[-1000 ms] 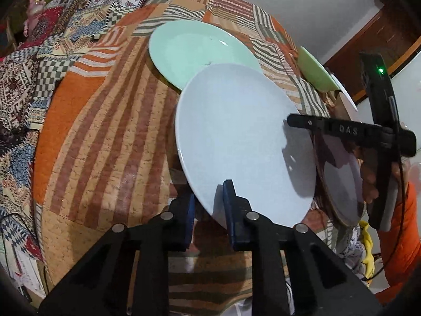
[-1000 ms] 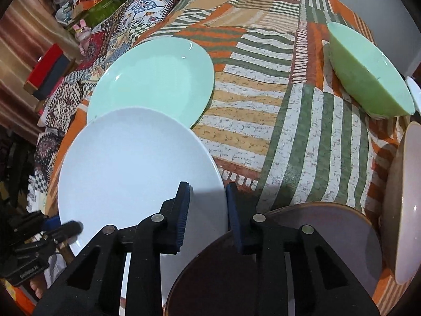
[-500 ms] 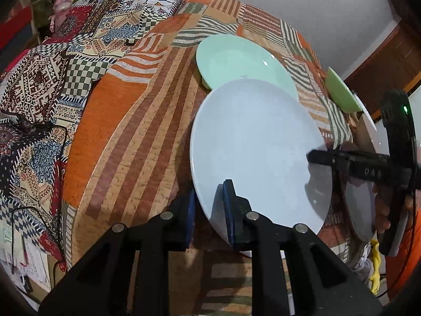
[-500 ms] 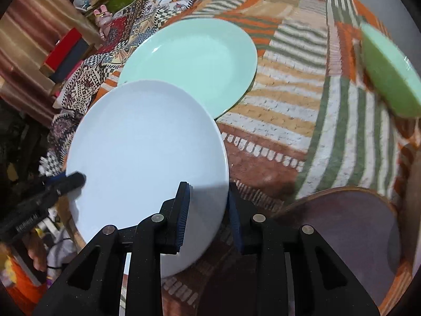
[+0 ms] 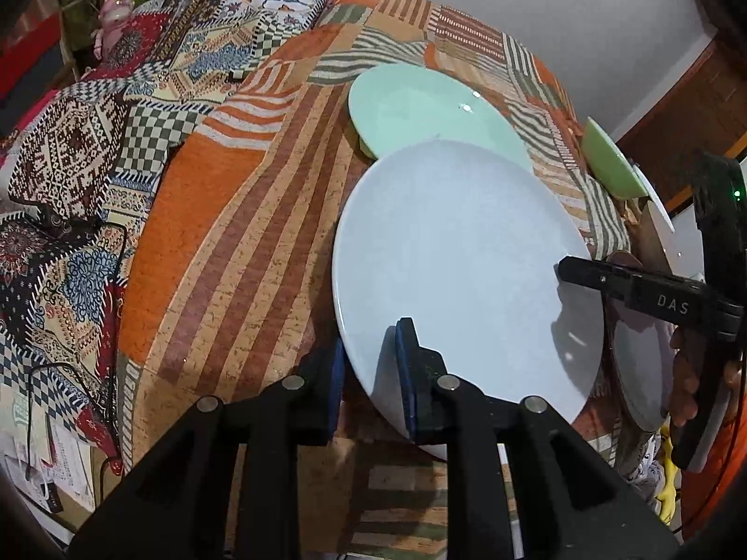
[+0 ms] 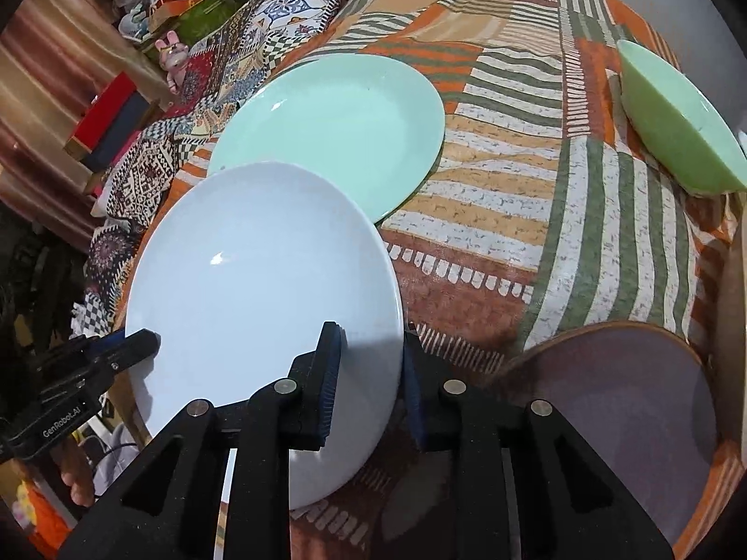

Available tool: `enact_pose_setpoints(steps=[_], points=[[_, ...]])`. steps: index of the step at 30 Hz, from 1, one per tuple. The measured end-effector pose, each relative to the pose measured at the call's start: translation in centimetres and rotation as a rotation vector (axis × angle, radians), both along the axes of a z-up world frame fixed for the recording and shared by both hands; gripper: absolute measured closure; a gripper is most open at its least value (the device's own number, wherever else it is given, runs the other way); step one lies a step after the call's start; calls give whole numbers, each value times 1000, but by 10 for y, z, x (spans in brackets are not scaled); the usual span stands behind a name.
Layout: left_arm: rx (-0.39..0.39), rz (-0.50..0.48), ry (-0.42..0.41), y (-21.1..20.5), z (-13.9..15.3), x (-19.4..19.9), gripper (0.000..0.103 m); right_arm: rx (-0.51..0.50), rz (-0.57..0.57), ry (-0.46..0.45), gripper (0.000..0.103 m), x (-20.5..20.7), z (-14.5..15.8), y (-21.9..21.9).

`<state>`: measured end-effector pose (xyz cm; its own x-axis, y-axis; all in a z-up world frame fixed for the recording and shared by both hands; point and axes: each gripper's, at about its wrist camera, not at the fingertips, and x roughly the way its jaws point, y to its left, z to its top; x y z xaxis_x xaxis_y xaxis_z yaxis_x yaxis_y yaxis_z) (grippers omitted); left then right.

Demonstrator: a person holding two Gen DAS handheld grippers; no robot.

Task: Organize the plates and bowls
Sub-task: 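Lift the white plate off the pale green plate with both tools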

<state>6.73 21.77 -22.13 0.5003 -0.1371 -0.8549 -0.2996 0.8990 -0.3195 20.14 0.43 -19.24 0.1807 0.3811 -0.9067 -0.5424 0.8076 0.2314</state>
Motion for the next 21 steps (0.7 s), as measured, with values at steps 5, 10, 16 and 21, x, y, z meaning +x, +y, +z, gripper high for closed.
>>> enact_pose_setpoints(steps=[5, 10, 16, 21], points=[[8, 0, -34, -4, 14, -3, 81, 35, -33, 2, 80, -2, 8, -8], [34, 1, -73, -10, 29, -5, 81, 55, -45, -35, 80, -12, 22, -15], [46, -11, -106, -20, 48, -11, 81, 97, -65, -70, 80, -21, 40, -29], [64, -32, -140, -31, 64, -16, 81, 125, -85, -98, 80, -29, 55, -42]])
